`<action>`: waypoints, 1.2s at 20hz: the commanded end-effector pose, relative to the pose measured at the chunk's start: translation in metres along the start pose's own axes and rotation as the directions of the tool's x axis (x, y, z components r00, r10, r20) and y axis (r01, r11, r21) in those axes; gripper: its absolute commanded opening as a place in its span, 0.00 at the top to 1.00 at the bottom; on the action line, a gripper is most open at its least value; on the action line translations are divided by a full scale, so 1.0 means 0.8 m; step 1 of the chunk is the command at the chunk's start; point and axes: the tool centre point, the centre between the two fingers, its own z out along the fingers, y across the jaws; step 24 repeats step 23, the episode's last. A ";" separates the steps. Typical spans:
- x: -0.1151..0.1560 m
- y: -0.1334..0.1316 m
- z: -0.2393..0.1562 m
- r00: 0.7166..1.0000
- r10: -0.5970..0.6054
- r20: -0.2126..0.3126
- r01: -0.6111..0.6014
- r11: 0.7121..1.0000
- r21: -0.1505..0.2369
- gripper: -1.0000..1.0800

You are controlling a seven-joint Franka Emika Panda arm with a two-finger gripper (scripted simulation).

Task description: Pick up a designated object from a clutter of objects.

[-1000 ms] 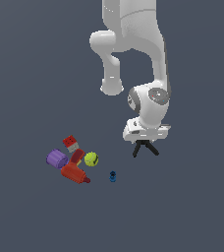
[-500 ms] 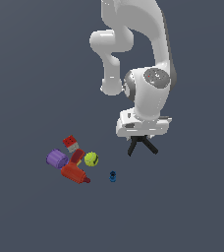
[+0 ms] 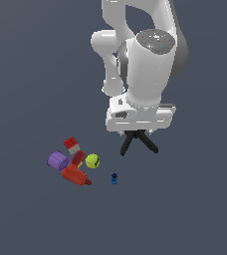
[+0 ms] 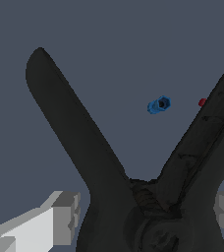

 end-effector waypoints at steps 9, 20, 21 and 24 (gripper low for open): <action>0.041 0.046 -0.103 1.000 0.002 0.000 -0.002 1.000 -0.002 1.00; 0.060 0.064 -0.143 1.000 0.003 0.000 -0.003 1.000 -0.003 1.00; 0.061 0.064 -0.143 1.000 0.003 0.000 -0.003 1.000 -0.003 1.00; 0.061 0.064 -0.144 1.000 0.003 0.000 -0.003 1.000 -0.003 1.00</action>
